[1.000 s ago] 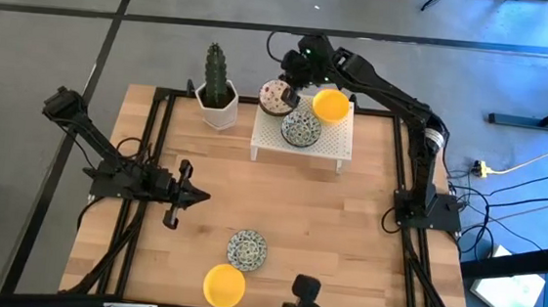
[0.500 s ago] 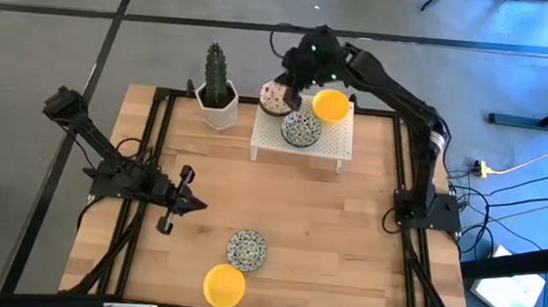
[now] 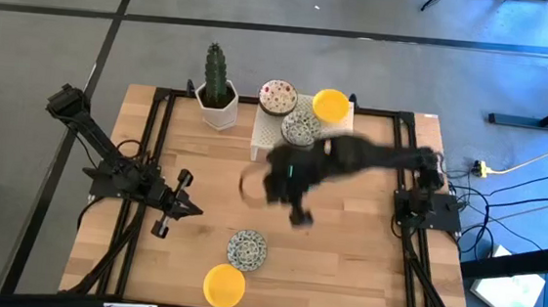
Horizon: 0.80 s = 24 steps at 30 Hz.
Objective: Pick & Place Mini bowls
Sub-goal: Stack the green patterned bowl on the green patterned bowls on the shelf
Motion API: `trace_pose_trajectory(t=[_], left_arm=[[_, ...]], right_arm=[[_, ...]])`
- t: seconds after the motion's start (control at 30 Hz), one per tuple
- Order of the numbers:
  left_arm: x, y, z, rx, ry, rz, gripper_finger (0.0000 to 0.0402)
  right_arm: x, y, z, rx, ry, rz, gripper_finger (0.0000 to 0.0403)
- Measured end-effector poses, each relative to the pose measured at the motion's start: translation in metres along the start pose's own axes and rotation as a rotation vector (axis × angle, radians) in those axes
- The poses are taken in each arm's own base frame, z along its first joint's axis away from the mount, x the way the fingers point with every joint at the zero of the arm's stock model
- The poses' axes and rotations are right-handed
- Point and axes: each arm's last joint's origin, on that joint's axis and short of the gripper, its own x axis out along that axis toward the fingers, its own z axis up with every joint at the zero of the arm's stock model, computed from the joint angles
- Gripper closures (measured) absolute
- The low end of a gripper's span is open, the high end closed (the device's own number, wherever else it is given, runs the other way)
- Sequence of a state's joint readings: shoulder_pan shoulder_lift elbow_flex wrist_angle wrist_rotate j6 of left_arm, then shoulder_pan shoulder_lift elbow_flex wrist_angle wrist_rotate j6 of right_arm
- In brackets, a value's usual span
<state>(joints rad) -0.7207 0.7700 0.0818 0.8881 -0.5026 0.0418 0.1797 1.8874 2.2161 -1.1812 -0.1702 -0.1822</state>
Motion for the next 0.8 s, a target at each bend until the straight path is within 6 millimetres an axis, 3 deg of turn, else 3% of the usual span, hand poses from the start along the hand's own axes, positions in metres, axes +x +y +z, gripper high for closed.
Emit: trace_pose_trajectory(t=[0.2, 0.33, 0.47, 0.57, 0.8], left_arm=[[0.000, -0.001, 0.000, 0.015, -0.001, -0.005, 0.0397], [0.000, -0.001, -0.003, 0.032, 0.029, -0.007, 0.0397], [0.000, 0.000, -0.003, 0.125, 0.027, -0.001, 0.0400], [0.000, 0.002, 0.001, 0.176, 0.001, 0.027, 0.0399], [0.001, 0.008, 0.001, 0.215, 0.007, 0.145, 0.0391]], right_arm=[[0.072, 0.057, -0.017, -0.108, 0.035, 0.119, 0.0400], [0.113, 0.067, -0.041, -0.097, 0.034, 0.197, 0.0400], [0.141, 0.067, -0.063, -0.065, 0.010, 0.245, 0.0400], [0.142, 0.068, -0.072, -0.058, -0.001, 0.248, 0.0400], [0.120, 0.080, -0.084, -0.117, -0.211, 0.234, 0.0400]])
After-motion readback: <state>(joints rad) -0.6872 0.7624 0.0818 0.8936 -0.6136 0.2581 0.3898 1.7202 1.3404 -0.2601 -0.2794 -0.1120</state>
